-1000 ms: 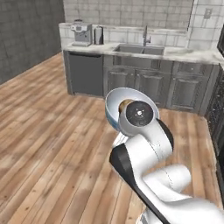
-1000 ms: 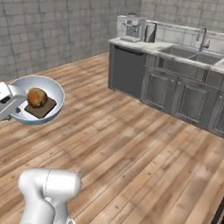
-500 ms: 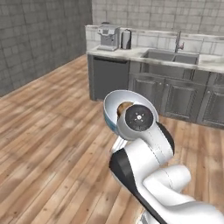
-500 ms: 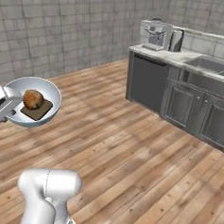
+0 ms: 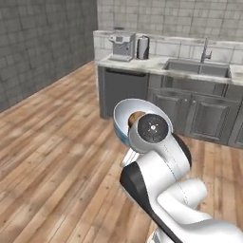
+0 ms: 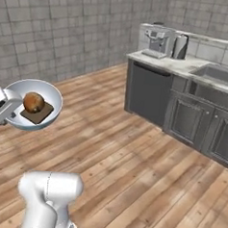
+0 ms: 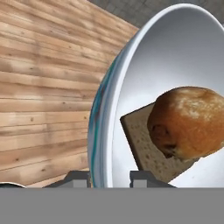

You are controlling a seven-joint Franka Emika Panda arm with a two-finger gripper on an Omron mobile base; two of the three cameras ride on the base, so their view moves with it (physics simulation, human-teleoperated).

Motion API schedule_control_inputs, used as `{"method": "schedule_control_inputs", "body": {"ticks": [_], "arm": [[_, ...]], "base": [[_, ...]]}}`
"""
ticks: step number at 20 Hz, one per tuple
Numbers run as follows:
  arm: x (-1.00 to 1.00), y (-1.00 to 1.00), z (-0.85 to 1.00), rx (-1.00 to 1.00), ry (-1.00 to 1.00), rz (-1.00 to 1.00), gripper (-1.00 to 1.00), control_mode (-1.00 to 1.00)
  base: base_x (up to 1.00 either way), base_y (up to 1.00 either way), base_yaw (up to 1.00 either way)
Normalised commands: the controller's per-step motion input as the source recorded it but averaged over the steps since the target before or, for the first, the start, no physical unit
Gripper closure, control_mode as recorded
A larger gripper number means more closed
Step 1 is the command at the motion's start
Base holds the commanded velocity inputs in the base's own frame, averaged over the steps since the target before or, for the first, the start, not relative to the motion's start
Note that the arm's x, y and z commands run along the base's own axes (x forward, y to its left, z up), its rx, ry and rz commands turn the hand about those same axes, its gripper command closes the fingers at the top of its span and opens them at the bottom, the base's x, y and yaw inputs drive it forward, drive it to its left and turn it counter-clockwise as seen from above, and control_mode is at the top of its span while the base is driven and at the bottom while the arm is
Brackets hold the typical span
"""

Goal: Pick up the heated bread from the toaster oven and place it in the bowl. Then move the bread bowl to the dining counter.

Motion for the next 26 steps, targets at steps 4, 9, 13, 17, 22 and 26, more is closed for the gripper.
{"method": "schedule_control_inputs", "body": {"ticks": [4, 9, 13, 17, 22, 26], "arm": [[0.0, 0.0, 0.0, 0.0, 0.0, 0.0, 1.0, 1.0], [0.0, 0.0, 0.0, 0.0, 0.0, 0.0, 1.0, 1.0], [0.0, 0.0, 0.0, 0.0, 0.0, 0.0, 1.0, 1.0], [0.0, 0.0, 0.0, 0.0, 0.0, 0.0, 1.0, 1.0], [0.0, 0.0, 0.0, 0.0, 0.0, 0.0, 1.0, 1.0], [0.0, 0.0, 0.0, 0.0, 0.0, 0.0, 1.0, 1.0]], "base": [[1.0, 0.9, -0.08], [1.0, 1.0, -0.02], [1.0, 1.0, 0.0], [1.0, 0.76, -0.11], [1.0, 0.47, -0.12], [1.0, 0.31, -0.11]]}}
